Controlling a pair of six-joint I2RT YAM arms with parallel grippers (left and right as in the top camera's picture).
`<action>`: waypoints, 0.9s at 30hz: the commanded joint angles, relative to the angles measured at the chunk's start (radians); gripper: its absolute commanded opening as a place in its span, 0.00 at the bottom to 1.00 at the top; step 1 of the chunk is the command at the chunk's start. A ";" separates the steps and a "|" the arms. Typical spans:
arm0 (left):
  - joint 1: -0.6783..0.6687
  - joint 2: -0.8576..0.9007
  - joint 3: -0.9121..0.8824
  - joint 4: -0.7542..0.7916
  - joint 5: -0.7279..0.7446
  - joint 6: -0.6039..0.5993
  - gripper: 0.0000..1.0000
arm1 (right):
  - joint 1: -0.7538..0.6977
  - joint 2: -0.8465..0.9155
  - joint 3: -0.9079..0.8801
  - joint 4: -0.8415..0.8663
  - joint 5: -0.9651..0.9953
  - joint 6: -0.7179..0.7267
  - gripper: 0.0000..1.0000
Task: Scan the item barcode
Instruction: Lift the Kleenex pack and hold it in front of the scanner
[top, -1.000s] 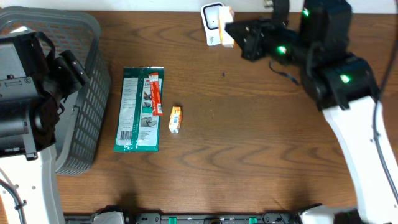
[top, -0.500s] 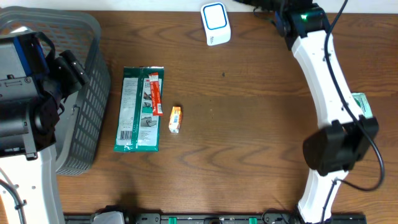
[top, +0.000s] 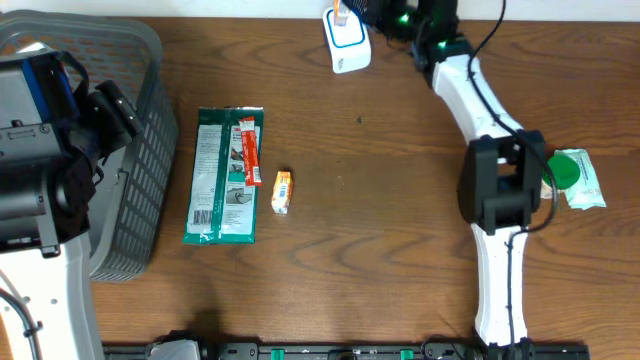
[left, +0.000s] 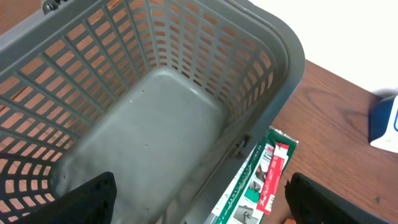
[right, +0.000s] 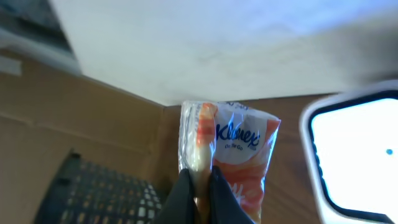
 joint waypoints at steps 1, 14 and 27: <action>0.004 0.001 0.005 -0.002 -0.009 -0.002 0.88 | -0.009 0.037 0.018 0.037 -0.016 0.047 0.01; 0.004 0.001 0.005 -0.002 -0.009 -0.002 0.88 | -0.011 0.119 0.018 0.113 0.059 0.060 0.01; 0.004 0.001 0.005 -0.002 -0.009 -0.002 0.88 | -0.024 0.140 0.019 0.155 -0.011 0.070 0.01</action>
